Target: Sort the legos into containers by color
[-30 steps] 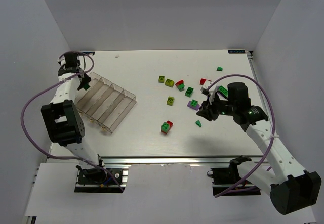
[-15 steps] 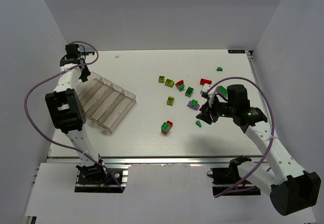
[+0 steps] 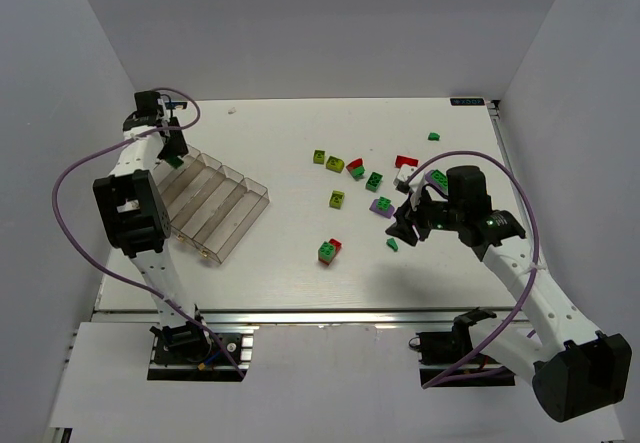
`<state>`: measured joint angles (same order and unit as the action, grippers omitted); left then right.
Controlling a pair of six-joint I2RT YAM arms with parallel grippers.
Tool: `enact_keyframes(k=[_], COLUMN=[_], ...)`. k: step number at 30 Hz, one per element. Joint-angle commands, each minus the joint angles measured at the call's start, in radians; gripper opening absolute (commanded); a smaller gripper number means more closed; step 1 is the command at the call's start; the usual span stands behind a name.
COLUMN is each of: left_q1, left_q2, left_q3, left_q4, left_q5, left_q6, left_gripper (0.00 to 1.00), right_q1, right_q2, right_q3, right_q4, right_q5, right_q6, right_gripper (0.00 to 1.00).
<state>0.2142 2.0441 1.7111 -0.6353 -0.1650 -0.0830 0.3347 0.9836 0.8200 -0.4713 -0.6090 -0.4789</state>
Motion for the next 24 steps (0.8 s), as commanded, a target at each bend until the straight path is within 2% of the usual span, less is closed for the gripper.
enact_keyframes(k=[1, 2, 8, 12, 16, 18, 21, 23, 24], left_q1=[-0.001, -0.001, -0.001, -0.001, -0.002, -0.001, 0.017, 0.034, 0.043], left_q2=[-0.015, -0.016, -0.045, -0.151, -0.326, -0.405, -0.548, -0.627, -0.646], left_q3=[0.025, 0.025, 0.01, -0.045, -0.221, -0.353, -0.512, -0.565, -0.599], left_q4=[0.003, 0.005, 0.011, 0.025, 0.129, 0.169, 0.226, 0.223, 0.22], left_q5=[0.027, 0.025, 0.028, 0.099, 0.21, 0.237, 0.257, 0.292, 0.341], left_q6=[0.005, 0.0, -0.021, -0.061, -0.139, -0.191, -0.268, -0.316, -0.319], left_gripper=[0.76, 0.97, 0.98, 0.98, 0.98, 0.98, 0.98, 0.98, 0.98], right_q1=[-0.005, -0.005, -0.005, -0.005, -0.005, -0.005, 0.03, 0.056, 0.069], right_q2=[0.004, 0.003, 0.003, -0.002, 0.012, 0.027, 0.07, 0.098, 0.127], right_q3=[0.028, 0.031, 0.037, 0.042, 0.054, 0.065, 0.097, 0.128, 0.136], right_q4=[0.019, 0.017, 0.01, 0.007, -0.042, -0.069, -0.125, -0.186, -0.214], right_q5=[-0.008, -0.008, -0.009, -0.032, -0.13, -0.218, -0.267, -0.271, -0.271], right_q6=[-0.009, -0.009, -0.013, -0.013, -0.055, -0.082, -0.139, -0.194, -0.237], right_gripper=[0.55, 0.55, 0.58, 0.56, 0.52, 0.53, 0.61, 0.77, 0.8])
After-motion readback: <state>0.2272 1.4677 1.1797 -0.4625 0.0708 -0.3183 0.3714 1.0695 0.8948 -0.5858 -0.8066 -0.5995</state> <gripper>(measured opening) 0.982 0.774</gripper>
